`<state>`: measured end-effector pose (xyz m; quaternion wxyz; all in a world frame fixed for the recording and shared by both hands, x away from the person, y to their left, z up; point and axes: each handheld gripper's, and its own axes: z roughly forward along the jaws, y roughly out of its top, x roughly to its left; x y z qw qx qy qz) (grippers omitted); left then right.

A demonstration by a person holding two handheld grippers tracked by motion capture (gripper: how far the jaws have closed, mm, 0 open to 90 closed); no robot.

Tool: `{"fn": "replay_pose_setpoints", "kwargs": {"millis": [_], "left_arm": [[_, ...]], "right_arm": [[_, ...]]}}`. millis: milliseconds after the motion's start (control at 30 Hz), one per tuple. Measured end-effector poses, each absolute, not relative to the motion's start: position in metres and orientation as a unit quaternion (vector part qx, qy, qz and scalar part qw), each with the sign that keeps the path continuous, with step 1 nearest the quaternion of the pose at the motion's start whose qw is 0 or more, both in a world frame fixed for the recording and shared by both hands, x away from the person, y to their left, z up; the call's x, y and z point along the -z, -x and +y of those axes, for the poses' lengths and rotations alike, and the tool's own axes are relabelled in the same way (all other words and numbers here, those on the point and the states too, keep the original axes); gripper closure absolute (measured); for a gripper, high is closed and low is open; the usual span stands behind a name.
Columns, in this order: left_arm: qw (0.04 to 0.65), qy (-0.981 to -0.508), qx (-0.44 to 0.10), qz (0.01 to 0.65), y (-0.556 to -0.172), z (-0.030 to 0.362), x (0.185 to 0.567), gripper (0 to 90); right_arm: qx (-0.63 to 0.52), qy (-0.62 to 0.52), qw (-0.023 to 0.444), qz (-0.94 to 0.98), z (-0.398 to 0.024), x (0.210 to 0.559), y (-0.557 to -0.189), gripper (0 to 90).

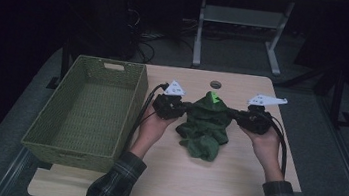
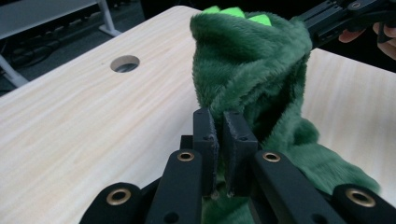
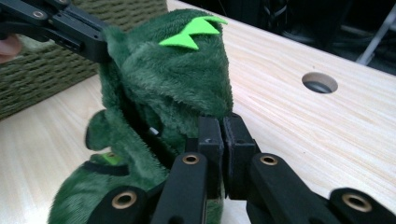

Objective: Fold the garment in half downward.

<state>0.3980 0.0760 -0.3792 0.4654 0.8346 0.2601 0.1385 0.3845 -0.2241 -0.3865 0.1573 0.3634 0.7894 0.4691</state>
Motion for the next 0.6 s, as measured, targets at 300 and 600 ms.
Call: {"fn": "replay_pose_setpoints", "kwargs": {"millis": [300,600], "left_arm": [[0.468,-0.839,-0.124,0.246,-0.373,0.079,0.388,84.2],[0.460,-0.851,-0.106,0.229,-0.348,0.083,0.400,85.2]], "right_arm": [[-0.471,-0.347,0.138,0.799,-0.226,0.395,-0.359,87.0],[-0.463,-0.329,0.113,0.815,-0.221,0.405,-0.331,86.9]]}}
